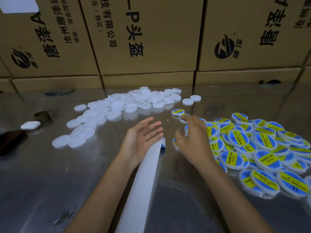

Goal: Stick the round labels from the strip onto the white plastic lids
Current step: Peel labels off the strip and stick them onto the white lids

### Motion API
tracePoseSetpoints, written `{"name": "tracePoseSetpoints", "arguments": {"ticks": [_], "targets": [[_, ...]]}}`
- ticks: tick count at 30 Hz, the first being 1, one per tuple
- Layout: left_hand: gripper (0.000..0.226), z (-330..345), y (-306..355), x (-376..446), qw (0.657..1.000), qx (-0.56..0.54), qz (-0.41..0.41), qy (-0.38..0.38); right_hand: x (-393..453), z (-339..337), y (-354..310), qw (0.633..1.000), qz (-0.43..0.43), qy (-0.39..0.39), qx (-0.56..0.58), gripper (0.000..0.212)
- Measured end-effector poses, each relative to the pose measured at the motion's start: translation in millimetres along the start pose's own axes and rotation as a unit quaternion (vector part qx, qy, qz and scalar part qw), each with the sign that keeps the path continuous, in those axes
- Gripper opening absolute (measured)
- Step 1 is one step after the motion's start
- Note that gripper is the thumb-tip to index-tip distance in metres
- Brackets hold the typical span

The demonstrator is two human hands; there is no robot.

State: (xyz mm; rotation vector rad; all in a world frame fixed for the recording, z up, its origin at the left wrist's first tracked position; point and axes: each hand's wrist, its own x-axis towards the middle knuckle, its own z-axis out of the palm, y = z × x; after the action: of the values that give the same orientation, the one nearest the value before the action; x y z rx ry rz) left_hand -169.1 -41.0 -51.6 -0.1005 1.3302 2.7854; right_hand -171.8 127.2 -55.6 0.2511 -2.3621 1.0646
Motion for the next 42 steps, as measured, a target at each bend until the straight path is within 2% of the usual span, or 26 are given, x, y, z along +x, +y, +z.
{"name": "tracePoseSetpoints", "arguments": {"ticks": [2,4,5,7,8,10,13,15,18,21,24,26,31,34,38,42], "targets": [[0.029,-5.7,2.4,1.1,0.998,-0.052,-0.012,0.015,-11.6,13.2,-11.7,0.996,-0.067,-0.049,0.023,0.032],[0.027,-13.9,6.1,3.6,0.996,-0.085,0.000,0.040,-21.2,24.5,-16.3,0.987,-0.127,-0.095,0.000,0.023],[0.026,-19.1,8.7,6.6,0.995,-0.070,0.024,0.062,-24.5,28.4,-17.1,0.984,-0.141,-0.111,-0.009,0.018],[0.024,-32.4,13.9,16.1,0.983,0.036,0.102,0.150,-28.6,33.4,-16.5,0.980,-0.149,-0.130,-0.014,0.012],[0.024,-40.8,16.5,22.4,0.961,0.117,0.144,0.205,-29.0,34.8,-16.1,0.980,-0.147,-0.136,-0.013,0.012],[0.026,-59.1,19.4,36.6,0.894,0.287,0.200,0.279,-26.2,36.7,-15.3,0.979,-0.143,-0.145,-0.017,0.014],[0.033,-78.2,25.8,59.9,0.775,0.516,0.235,0.279,-18.9,39.4,-13.5,0.978,-0.143,-0.148,-0.025,0.014],[0.042,-87.7,33.6,77.7,0.711,0.602,0.245,0.270,-16.7,42.3,-11.6,0.978,-0.144,-0.150,-0.030,0.013],[0.046,-103.2,47.1,105.8,0.646,0.684,0.220,0.259,-14.4,46.1,-7.4,0.976,-0.150,-0.152,-0.036,0.013],[0.041,-111.1,53.5,126.9,0.611,0.733,0.170,0.248,-12.7,47.6,-4.8,0.978,-0.151,-0.143,-0.029,0.013],[0.026,-110.5,57.0,133.6,0.606,0.726,0.162,0.282,-13.6,47.2,-4.8,0.981,-0.149,-0.123,-0.006,0.010],[0.022,-108.4,58.0,131.4,0.590,0.733,0.162,0.297,-14.0,46.5,-6.1,0.984,-0.148,-0.098,0.023,0.009],[0.019,-99.9,52.9,118.7,0.567,0.716,0.270,0.304,-14.3,46.9,-8.4,0.989,-0.123,-0.042,0.064,0.013],[0.016,-99.4,50.2,109.3,0.605,0.665,0.318,0.303,-14.5,46.0,-7.3,0.990,-0.113,-0.059,0.067,0.024],[0.010,-94.3,41.9,88.7,0.644,0.614,0.362,0.279,-13.8,44.2,-5.0,0.988,-0.094,-0.123,-0.005,0.041],[0.012,-79.5,31.0,62.0,0.690,0.561,0.368,0.272,-12.3,42.6,-5.4,0.985,-0.071,-0.150,-0.055,0.040]]}}
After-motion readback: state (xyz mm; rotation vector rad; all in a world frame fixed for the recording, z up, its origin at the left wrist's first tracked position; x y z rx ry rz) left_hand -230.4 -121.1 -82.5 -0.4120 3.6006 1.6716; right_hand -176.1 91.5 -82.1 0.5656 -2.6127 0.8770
